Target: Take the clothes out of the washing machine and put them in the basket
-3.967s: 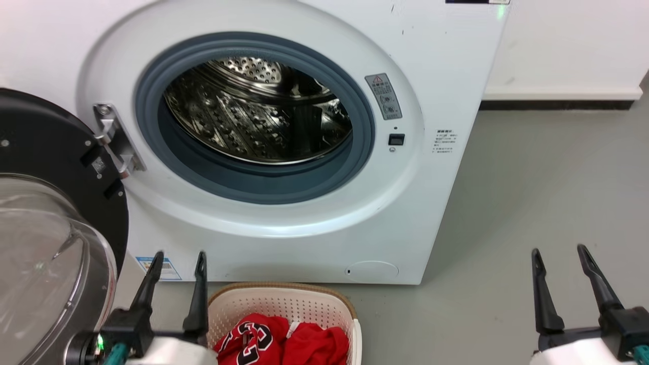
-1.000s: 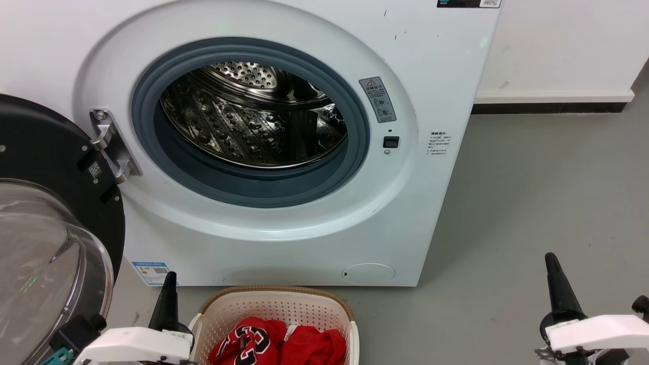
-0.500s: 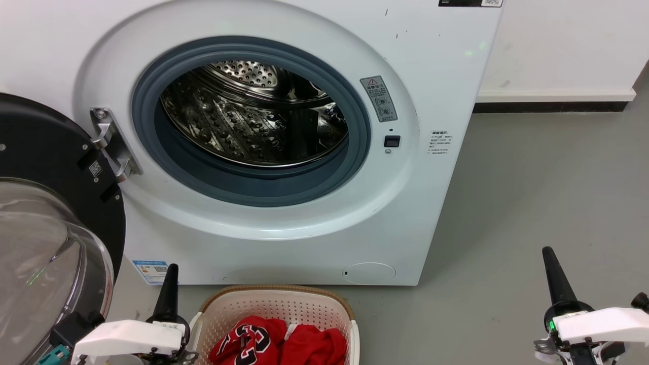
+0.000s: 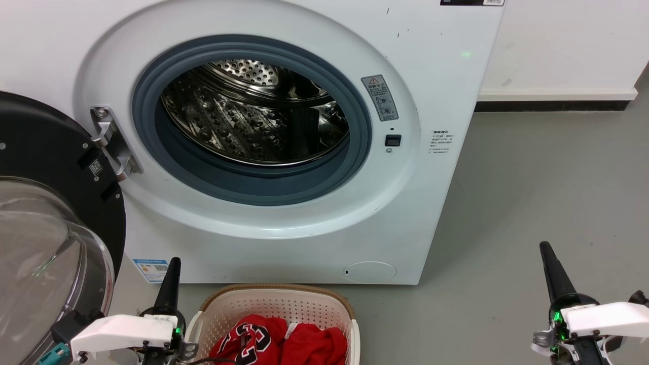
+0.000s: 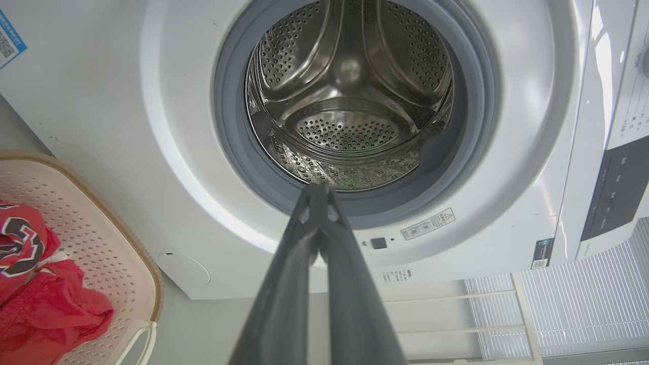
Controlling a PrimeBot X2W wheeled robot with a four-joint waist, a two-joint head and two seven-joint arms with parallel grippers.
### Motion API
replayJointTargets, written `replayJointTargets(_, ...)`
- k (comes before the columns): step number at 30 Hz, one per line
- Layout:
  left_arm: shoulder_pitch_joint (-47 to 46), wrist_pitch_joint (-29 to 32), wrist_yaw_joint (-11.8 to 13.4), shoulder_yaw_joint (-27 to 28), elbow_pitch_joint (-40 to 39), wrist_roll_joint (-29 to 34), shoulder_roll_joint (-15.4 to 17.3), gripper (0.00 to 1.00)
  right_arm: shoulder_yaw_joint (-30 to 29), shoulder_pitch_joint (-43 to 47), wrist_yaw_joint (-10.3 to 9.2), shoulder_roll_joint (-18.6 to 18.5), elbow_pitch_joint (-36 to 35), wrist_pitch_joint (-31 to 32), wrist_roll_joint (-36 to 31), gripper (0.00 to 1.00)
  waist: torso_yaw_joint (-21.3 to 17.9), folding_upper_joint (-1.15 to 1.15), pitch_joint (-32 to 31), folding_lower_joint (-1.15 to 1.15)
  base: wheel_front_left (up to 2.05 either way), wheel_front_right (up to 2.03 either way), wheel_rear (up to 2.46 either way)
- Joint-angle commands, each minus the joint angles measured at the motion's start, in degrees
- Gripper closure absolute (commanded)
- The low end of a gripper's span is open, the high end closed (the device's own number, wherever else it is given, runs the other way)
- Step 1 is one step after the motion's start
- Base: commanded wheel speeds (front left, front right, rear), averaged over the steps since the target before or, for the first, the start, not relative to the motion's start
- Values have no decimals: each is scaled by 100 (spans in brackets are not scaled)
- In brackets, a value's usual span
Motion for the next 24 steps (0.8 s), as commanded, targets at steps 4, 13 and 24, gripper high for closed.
replayJointTargets(4, -157, 72, -33, 21, 3, -275, -4, 100, -14, -158, 0, -33, 27, 65, 301, 100, 3, 0, 5, 0, 0, 0, 0)
replayJointTargets(13, -218, 180, -67, 43, 47, -722, -13, 100, -23, -240, -1, -32, 87, 173, 772, 100, 11, 0, 17, 0, 0, 0, 0)
replayJointTargets(24, -281, 302, -86, 67, 98, -1235, -24, 100, -33, -313, -1, -30, 160, 307, 1312, 100, 20, 0, 32, 0, 0, 0, 0)
